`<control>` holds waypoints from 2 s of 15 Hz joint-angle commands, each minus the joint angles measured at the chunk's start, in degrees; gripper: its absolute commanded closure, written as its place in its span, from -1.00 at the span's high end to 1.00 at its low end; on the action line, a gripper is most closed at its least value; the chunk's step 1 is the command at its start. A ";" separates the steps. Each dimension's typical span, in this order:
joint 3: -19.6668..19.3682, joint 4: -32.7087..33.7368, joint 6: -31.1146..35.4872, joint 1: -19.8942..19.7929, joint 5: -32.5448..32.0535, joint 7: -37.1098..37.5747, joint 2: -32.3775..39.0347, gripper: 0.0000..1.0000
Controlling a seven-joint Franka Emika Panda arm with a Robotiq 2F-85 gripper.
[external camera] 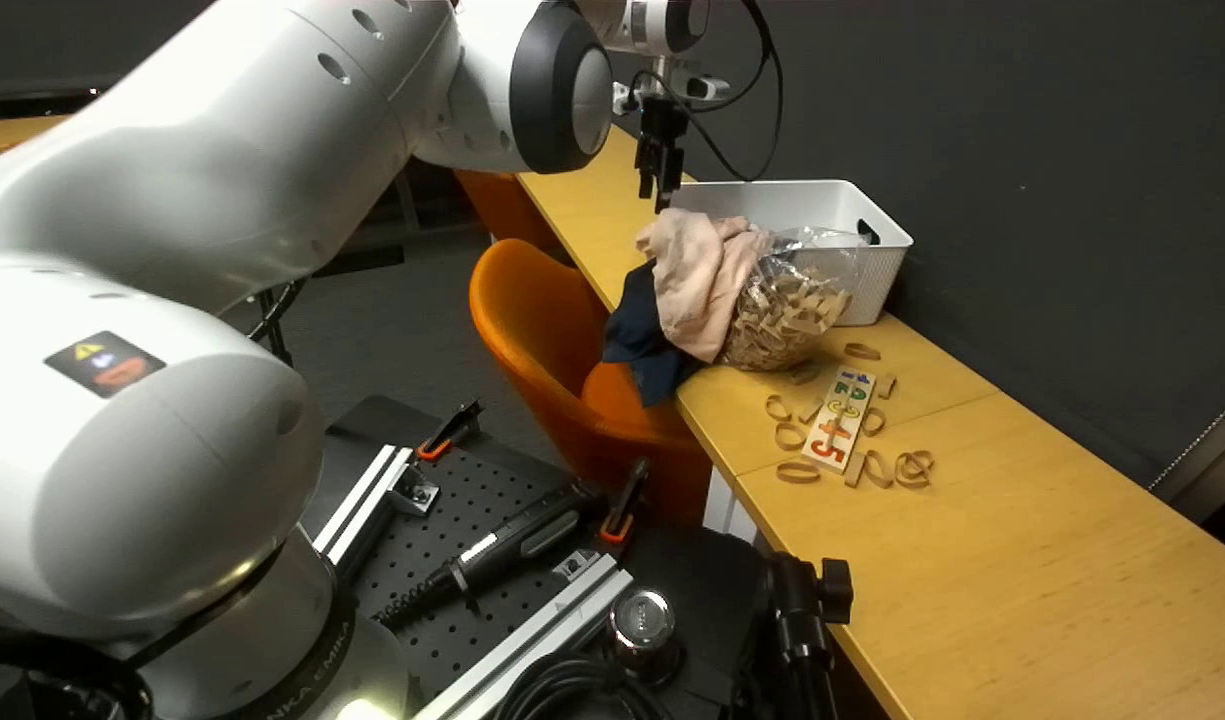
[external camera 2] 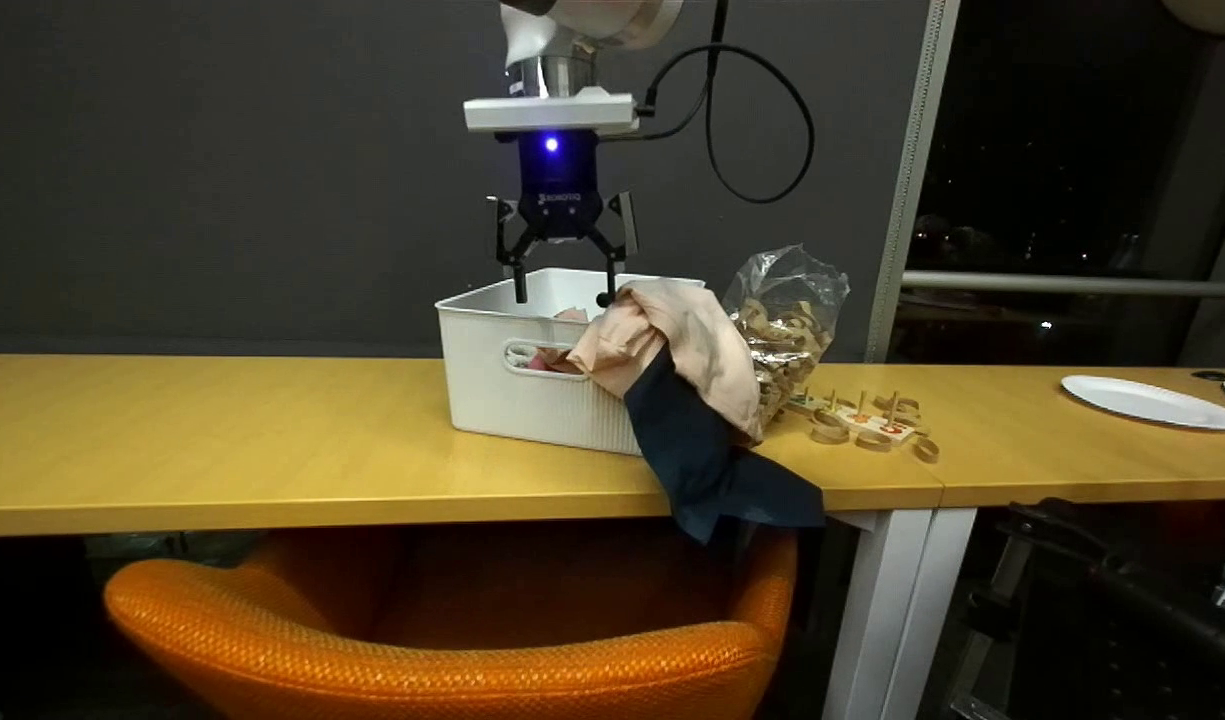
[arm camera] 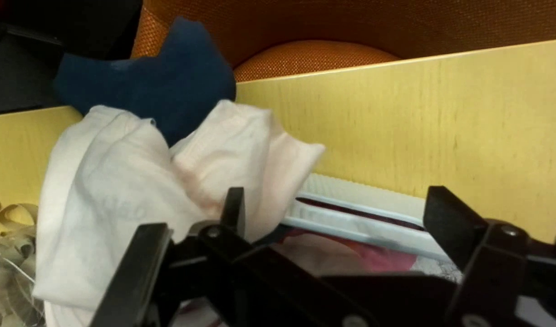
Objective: Put the peach and blue shirts in the basket
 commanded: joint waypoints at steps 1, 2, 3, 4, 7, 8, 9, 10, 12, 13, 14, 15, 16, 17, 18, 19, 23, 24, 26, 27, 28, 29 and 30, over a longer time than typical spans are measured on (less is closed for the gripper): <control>-0.51 -3.21 -0.65 1.56 0.27 6.24 -3.49 1.00; -0.82 -3.41 -1.08 1.68 0.05 7.82 -3.98 1.00; -0.90 -3.90 -1.32 1.73 0.00 8.88 -4.41 1.00; -0.24 -4.41 -0.22 1.34 0.61 8.05 -4.53 1.00; 0.55 -2.18 0.26 1.30 0.44 4.77 -2.50 1.00; 0.76 -2.47 0.37 1.29 0.55 4.18 -2.49 1.00; 0.94 -2.73 0.55 1.30 0.61 3.91 -2.49 1.00; 1.02 -2.91 0.82 1.30 0.64 3.77 -2.49 1.00; -0.19 -4.00 0.69 2.53 -0.72 5.69 -3.95 1.00; -0.76 -5.10 0.60 3.10 -1.45 6.97 -5.14 1.00; -1.36 -6.50 0.63 3.66 -2.06 8.43 -6.38 1.00; -2.03 -7.39 0.77 4.14 -2.64 9.99 -6.82 1.00; -2.77 -8.55 0.97 4.51 -3.15 11.82 -7.37 1.00; -3.35 -10.22 1.17 4.74 -3.50 12.83 -8.35 1.00; -4.11 -12.24 1.64 4.73 -3.89 13.75 -9.17 1.00; -4.81 -14.35 2.30 4.97 -4.50 14.62 -10.00 1.00; -8.34 -26.11 6.65 6.44 -8.53 18.52 -14.61 1.00; -9.04 -28.81 8.06 6.95 -9.52 19.61 -15.65 1.00; -10.11 -34.25 11.02 8.59 -11.61 21.85 -18.25 1.00; -10.57 -36.90 12.26 9.74 -12.80 23.23 -19.71 1.00; -9.14 -39.27 13.04 9.92 -15.38 25.37 -21.25 1.00; -9.01 -41.90 13.94 10.74 -16.74 27.02 -22.74 1.00; -8.65 -44.57 14.84 11.44 -18.01 28.88 -24.24 1.00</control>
